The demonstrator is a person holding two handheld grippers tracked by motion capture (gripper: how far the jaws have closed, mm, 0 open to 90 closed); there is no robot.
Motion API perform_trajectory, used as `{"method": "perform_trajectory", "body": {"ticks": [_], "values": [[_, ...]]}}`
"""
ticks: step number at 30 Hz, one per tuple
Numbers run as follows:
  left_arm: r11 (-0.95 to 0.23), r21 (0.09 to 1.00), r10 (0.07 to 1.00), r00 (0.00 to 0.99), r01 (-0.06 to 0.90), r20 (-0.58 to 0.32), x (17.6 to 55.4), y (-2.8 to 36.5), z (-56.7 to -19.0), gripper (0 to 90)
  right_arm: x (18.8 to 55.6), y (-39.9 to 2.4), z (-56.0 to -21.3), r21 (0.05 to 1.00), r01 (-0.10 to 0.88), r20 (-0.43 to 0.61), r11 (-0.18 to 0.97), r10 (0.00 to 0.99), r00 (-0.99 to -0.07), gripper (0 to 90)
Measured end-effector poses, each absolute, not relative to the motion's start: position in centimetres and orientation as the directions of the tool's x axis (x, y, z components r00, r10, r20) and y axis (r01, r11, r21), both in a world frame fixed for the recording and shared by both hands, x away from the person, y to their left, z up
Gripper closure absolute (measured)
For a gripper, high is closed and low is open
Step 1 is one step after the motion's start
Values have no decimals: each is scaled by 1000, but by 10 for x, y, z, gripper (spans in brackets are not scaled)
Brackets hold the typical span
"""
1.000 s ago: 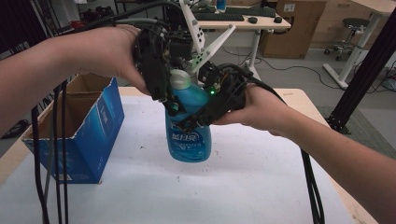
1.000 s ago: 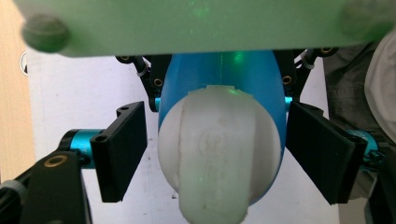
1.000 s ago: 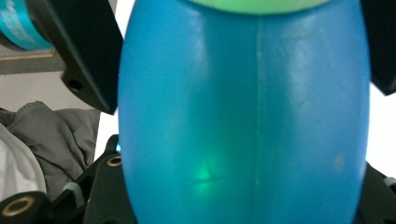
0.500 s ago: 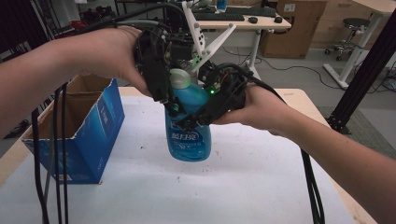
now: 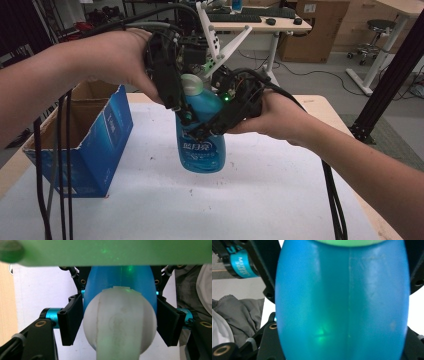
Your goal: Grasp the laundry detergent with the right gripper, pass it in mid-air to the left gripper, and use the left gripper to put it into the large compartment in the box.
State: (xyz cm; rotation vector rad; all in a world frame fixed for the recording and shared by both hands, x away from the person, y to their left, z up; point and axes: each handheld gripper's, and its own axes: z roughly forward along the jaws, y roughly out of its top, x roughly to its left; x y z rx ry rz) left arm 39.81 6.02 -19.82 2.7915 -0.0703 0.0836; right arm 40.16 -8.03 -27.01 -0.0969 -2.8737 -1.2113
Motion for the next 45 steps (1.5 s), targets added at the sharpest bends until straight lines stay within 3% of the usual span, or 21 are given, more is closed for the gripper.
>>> {"method": "perform_trajectory", "body": {"ticks": [38,41,45], "values": [[-940,337,-28,997,-50,71,397,59,-198,383,403,-79,-271,722,40,23,691,34,-999,436],[-940,338,-20,998,-41,64,397,59,-198,383,404,-80,-271,723,41,36,690,22,-999,412],[-944,329,-9,999,-26,54,398,61,-202,383,404,-80,-274,710,54,49,702,28,-998,291]]}}
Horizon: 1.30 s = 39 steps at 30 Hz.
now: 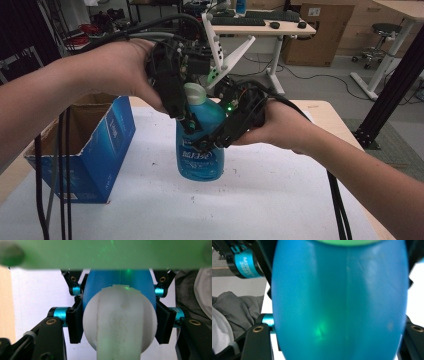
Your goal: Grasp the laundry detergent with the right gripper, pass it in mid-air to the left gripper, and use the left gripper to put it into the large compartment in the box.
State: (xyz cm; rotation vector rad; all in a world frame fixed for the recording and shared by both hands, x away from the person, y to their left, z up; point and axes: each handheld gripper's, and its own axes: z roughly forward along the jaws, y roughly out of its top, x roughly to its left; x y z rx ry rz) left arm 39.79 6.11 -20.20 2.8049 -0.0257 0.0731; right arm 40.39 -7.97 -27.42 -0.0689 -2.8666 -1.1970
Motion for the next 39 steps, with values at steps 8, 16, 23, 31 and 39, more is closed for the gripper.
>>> {"method": "perform_trajectory", "body": {"ticks": [8,16,23,31,39], "values": [[-944,328,47,998,30,44,397,73,-203,383,406,-91,-279,686,55,59,725,20,-998,215],[-930,351,128,992,114,17,398,90,-196,383,409,-121,-285,591,75,1,803,92,-996,214],[-904,389,214,976,177,52,394,116,-176,383,414,-158,-288,557,127,-5,820,157,-988,214],[-852,439,349,934,284,74,386,155,-149,383,423,-200,-288,503,239,-27,830,291,-956,214],[-773,492,506,857,401,97,379,197,-123,384,430,-232,-285,484,312,-57,818,385,-921,214]]}}
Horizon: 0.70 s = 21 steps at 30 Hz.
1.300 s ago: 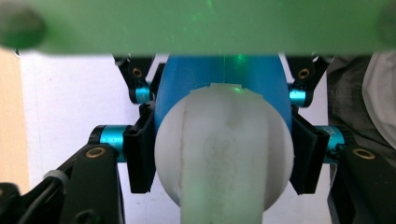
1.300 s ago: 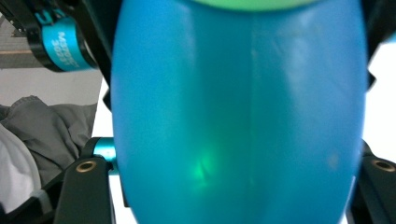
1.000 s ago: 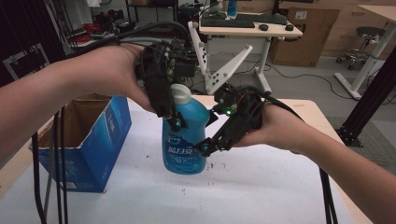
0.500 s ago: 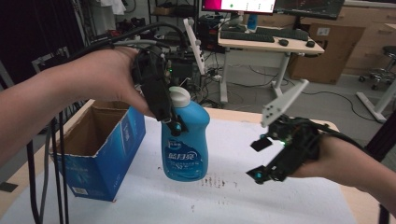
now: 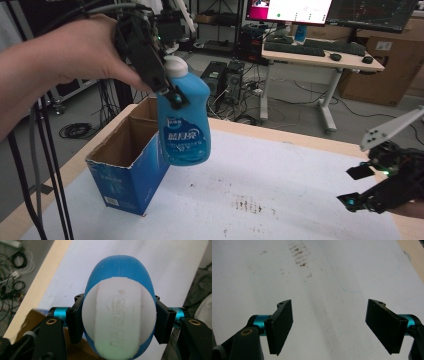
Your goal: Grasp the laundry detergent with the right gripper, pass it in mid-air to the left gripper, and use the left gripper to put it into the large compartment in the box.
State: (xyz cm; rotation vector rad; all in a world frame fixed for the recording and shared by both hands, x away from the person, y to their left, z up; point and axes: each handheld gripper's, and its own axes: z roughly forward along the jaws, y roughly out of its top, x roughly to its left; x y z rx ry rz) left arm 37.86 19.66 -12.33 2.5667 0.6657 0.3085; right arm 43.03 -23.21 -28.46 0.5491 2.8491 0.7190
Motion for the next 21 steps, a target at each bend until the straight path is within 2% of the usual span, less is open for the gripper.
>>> {"method": "perform_trajectory", "body": {"ticks": [8,9,10,21], "values": [[-653,522,689,717,549,107,372,243,-107,384,437,-255,-282,490,367,-73,791,456,-887,214],[-653,522,689,717,549,107,372,243,-107,384,437,-255,-282,490,367,-73,791,456,-887,214],[-626,517,726,678,583,115,372,253,-107,384,437,-257,-281,492,372,-74,787,464,-883,214],[-543,478,822,554,690,134,373,286,-124,384,446,-280,-280,490,424,-85,761,526,-846,214]]}}
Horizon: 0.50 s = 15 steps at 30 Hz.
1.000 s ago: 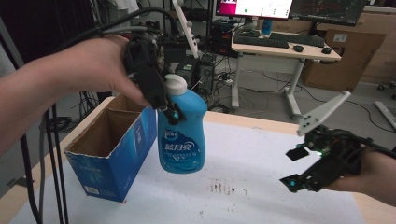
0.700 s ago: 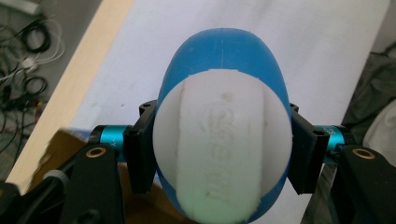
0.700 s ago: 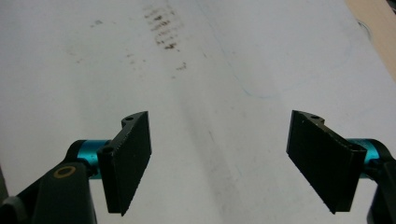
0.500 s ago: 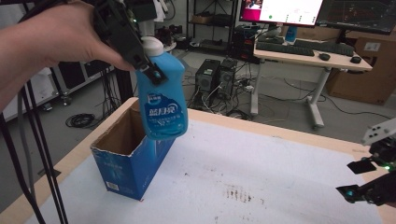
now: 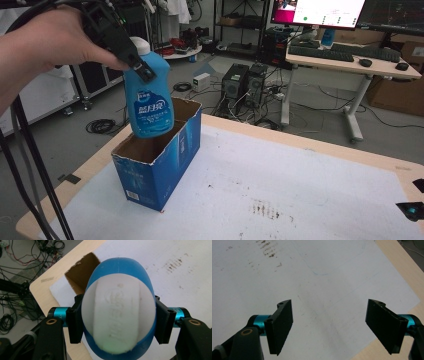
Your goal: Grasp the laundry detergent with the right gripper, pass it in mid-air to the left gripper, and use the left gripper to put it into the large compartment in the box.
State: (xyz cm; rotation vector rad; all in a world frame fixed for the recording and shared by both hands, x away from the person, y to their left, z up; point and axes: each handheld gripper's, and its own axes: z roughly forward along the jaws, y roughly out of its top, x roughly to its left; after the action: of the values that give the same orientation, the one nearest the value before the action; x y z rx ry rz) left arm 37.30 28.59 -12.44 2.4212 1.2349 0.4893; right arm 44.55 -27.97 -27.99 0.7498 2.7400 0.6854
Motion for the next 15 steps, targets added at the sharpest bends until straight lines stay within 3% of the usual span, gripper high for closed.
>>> {"method": "perform_trajectory", "body": {"ticks": [15], "values": [[-540,440,829,545,718,128,383,290,-161,384,447,-279,-282,481,431,-88,763,531,-843,214]]}}
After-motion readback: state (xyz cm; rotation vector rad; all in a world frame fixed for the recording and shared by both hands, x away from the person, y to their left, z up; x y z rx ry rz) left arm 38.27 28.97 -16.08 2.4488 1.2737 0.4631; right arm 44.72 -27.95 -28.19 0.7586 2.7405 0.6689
